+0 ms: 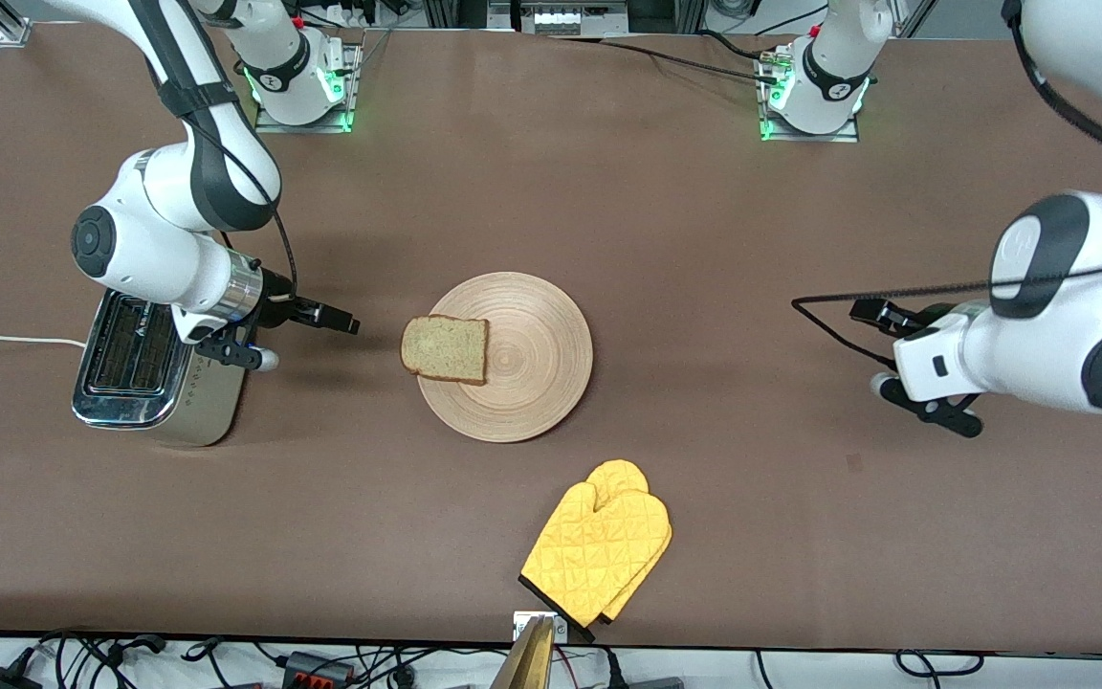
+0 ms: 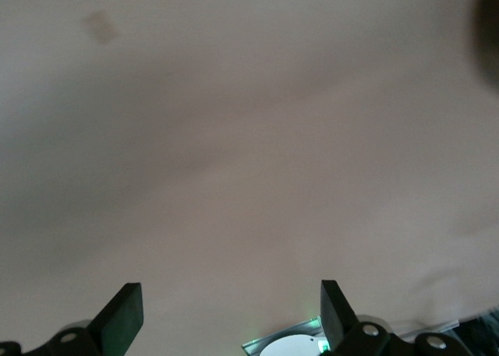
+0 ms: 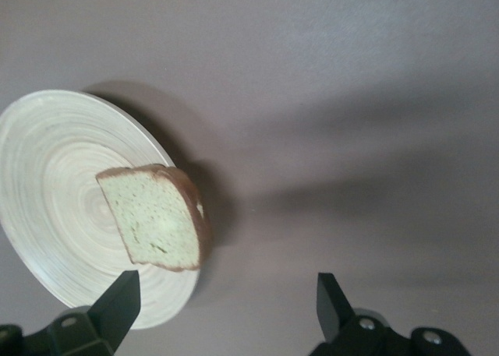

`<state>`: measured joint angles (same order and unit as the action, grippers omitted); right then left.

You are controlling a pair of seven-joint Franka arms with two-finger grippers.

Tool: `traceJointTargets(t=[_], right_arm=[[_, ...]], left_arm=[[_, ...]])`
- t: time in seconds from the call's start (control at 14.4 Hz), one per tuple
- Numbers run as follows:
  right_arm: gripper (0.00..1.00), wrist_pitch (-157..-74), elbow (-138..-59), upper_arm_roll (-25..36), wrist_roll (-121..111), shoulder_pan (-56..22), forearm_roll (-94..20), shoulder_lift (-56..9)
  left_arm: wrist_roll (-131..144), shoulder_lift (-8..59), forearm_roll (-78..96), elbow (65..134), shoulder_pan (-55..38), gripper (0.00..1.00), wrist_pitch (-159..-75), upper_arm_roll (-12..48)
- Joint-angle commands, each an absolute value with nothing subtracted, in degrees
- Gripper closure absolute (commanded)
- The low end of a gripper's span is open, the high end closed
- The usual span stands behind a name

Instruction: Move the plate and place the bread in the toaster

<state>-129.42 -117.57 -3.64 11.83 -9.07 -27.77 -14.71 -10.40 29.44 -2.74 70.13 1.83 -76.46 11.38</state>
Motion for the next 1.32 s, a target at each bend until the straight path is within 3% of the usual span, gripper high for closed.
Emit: traceJointTargets(t=[0.0, 0.28, 0.42, 0.56, 0.63, 0.84, 1.25], right_arm=[[0.0, -135.8, -120.5, -3.4, 12.1, -10.8, -32.6, -15.6], [0.0, -141.2, -120.6, -3.4, 12.0, -13.9, -37.4, -18.9], [0.0, -143.3, -120.5, -3.4, 12.0, -14.9, -37.5, -20.4], [0.0, -143.5, -120.5, -3.4, 12.0, -15.1, -37.6, -21.5], [0.0, -143.5, -120.5, -3.4, 11.9, -15.6, -37.6, -21.7], [0.0, -143.9, -120.8, -3.4, 12.0, -16.3, -37.7, -22.1], [0.0, -144.2, -120.5, -3.4, 10.4, -16.4, -42.6, -23.8]], left_arm=[[-1.0, 24.5, -4.7, 71.3, 1.8, 0.0, -75.9, 10.9], [1.3, 16.0, -4.3, 74.1, 0.9, 0.0, -77.0, 7.3], [1.3, 7.5, -4.0, 85.3, -3.2, 0.0, -85.3, 0.9], [1.0, -0.6, -3.8, 98.5, -2.0, 0.0, -97.9, 0.3], [0.9, -1.7, -3.8, 101.1, -1.2, 0.0, -101.6, 0.3], [0.8, -2.1, -3.8, 101.8, 0.4, 0.0, -102.3, 1.0], [0.4, -2.9, 4.0, 98.1, 2.9, 0.0, -93.5, 2.4]])
